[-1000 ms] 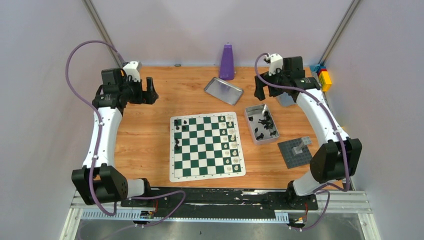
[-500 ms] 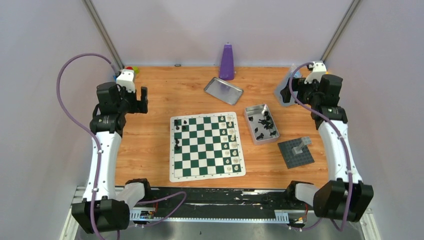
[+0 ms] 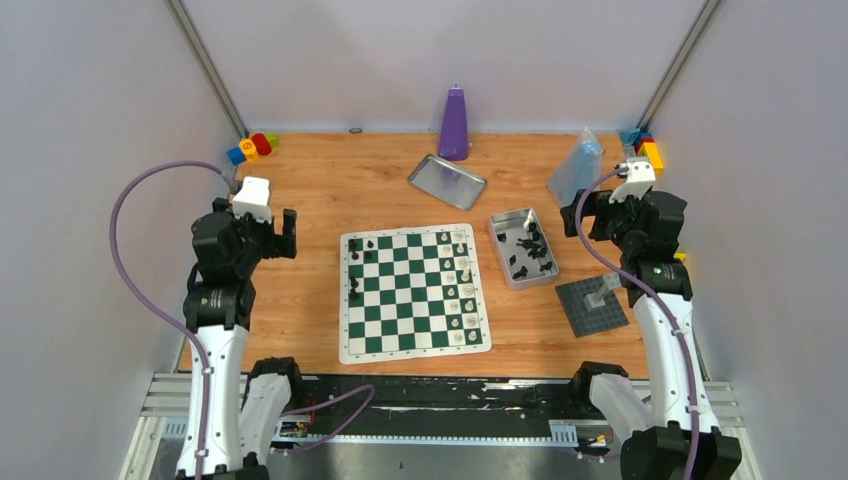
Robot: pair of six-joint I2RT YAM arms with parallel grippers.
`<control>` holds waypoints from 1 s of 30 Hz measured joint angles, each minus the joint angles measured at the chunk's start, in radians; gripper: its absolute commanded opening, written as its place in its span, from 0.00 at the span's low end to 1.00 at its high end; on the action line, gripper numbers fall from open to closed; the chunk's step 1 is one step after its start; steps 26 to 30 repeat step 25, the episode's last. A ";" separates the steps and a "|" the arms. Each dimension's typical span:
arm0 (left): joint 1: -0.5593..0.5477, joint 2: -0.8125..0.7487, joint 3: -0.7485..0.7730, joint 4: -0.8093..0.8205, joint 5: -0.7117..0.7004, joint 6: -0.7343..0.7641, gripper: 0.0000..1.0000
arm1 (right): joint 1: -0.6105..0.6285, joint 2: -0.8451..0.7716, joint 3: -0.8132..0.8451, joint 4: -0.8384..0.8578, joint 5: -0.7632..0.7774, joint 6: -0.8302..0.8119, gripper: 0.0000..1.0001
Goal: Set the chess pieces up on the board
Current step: Reset both arms
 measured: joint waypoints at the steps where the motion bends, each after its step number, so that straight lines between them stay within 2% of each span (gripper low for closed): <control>1: 0.000 -0.023 -0.016 0.009 0.003 0.000 1.00 | 0.000 -0.005 -0.006 -0.002 -0.008 -0.001 1.00; 7: 0.000 -0.080 -0.064 0.051 0.017 0.000 1.00 | 0.000 -0.013 -0.021 -0.002 -0.041 -0.007 1.00; 30: 0.000 -0.045 -0.098 0.068 0.020 0.011 1.00 | 0.000 -0.032 -0.038 -0.001 -0.039 -0.049 1.00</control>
